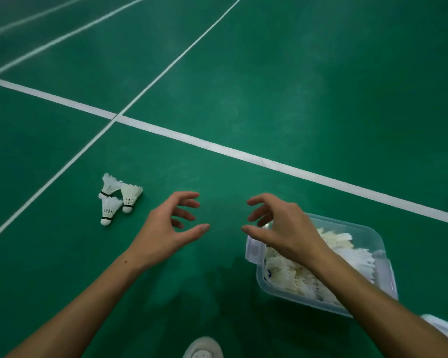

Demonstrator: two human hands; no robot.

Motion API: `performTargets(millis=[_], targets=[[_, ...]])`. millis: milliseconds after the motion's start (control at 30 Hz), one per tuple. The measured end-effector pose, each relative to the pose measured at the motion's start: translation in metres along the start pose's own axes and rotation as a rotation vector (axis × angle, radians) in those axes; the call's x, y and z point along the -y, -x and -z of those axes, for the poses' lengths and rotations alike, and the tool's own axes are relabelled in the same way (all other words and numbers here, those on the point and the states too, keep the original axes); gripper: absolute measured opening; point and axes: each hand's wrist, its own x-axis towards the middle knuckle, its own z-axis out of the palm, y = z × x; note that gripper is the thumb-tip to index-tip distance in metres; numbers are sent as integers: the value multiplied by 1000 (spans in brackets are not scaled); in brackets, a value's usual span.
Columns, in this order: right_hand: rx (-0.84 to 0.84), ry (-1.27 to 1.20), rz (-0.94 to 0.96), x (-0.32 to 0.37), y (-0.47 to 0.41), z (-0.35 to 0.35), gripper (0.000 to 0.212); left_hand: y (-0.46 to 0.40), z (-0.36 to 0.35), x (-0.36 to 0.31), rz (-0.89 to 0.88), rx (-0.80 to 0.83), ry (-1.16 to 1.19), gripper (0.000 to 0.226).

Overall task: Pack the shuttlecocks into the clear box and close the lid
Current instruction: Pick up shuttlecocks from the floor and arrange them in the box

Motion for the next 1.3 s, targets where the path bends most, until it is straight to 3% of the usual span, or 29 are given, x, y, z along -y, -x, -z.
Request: performTargets(millis=[300,467,567,667,833,900,1067,1300], targets=[[139,-12,205,63,-118,-107,51,4,106,108,215,-263,-57,60],[179,-13,246,85,-176,-156,49,-19,159,146,263,-349,-313,66],[175,2,291,98,-206,-185,52,-41,176,168,323,-288,-489,87],[154,31,342,111,-228,-212,59,-58,177,183,379,-216,-491,108],[179,-19,352,118,-249,-241,64,-87,182,193,381,-51,-579,121],[219,-40,326,113,-253,-244,64,-100,186,193,409,61,-628,112],[267,-57,275,92,-247,-235,51,-122,185,194,463,89,-667,45],[236,-154,216,67,-210,-186,49,-95,169,160,396,-80,-596,29]])
